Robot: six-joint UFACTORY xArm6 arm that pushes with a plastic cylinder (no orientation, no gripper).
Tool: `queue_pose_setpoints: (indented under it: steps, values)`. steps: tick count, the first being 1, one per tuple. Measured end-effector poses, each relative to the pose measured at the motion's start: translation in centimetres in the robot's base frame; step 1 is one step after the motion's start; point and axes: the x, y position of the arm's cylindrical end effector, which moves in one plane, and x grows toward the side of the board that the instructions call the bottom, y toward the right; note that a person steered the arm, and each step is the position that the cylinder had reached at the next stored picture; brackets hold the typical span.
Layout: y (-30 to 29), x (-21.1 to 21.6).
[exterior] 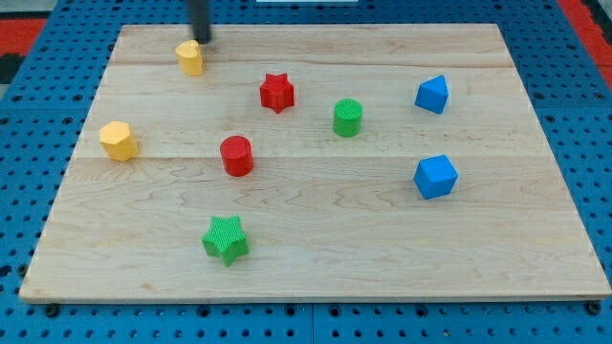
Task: Move the yellow heart slightly downwards
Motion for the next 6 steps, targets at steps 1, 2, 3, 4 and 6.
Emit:
queue_pose_setpoints:
  steps: [1,2,3,4,6]
  values:
    - [-5.0,0.6]
    - [2.9,3.0]
    - [7.6,5.0]
    - [4.1,4.7]
    - [-0.3,10.0]
